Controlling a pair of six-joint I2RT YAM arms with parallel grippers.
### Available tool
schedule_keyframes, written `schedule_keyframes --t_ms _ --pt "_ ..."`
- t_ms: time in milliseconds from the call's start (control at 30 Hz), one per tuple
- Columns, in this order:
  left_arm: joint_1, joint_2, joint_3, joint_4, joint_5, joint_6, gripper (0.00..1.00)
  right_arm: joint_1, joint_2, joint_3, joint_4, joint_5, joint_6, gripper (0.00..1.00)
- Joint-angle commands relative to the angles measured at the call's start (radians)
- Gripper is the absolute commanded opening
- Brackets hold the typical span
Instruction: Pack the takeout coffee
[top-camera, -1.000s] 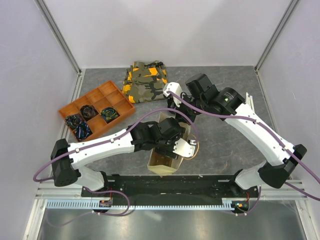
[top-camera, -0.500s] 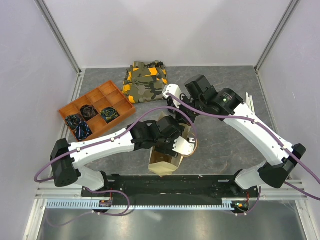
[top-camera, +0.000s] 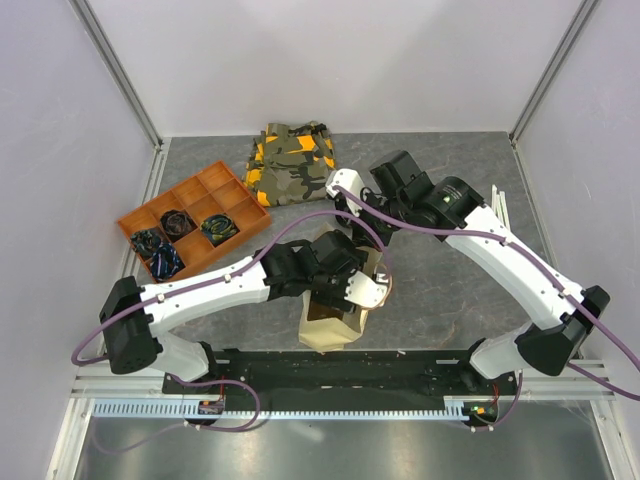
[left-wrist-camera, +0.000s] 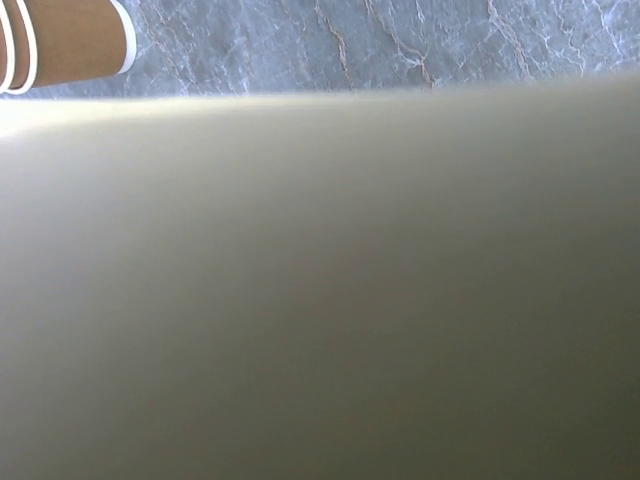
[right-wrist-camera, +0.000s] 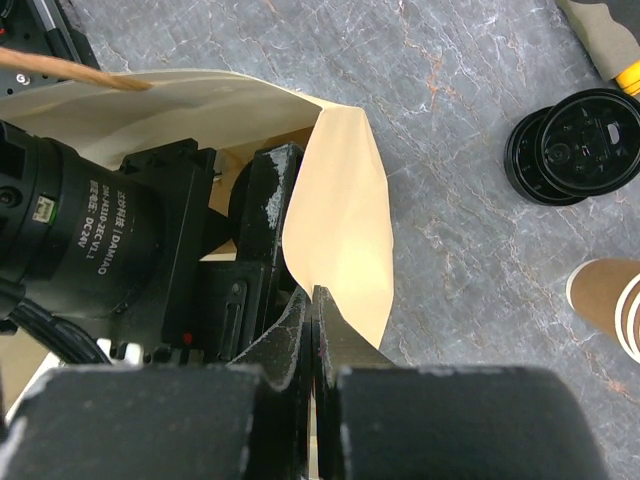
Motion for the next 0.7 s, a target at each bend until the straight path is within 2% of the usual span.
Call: schedule_keyframes --t_ms 0,367,667 --pt "0.026 0.038 -0.048 -0.096 -0.023 0.076 0.42 -0.003 -0.003 0.009 0.023 -0.044 0.004 0.00" --pt "0.045 0.070 -0.042 -0.106 -0.013 0.087 0.40 -0.030 0.008 0.006 0.023 -0.066 -0.002 0.00" --pt "0.045 0.009 0.102 -0.132 0.020 0.076 0.40 -0.044 0.014 0.006 0.029 -0.074 -0.021 0.00"
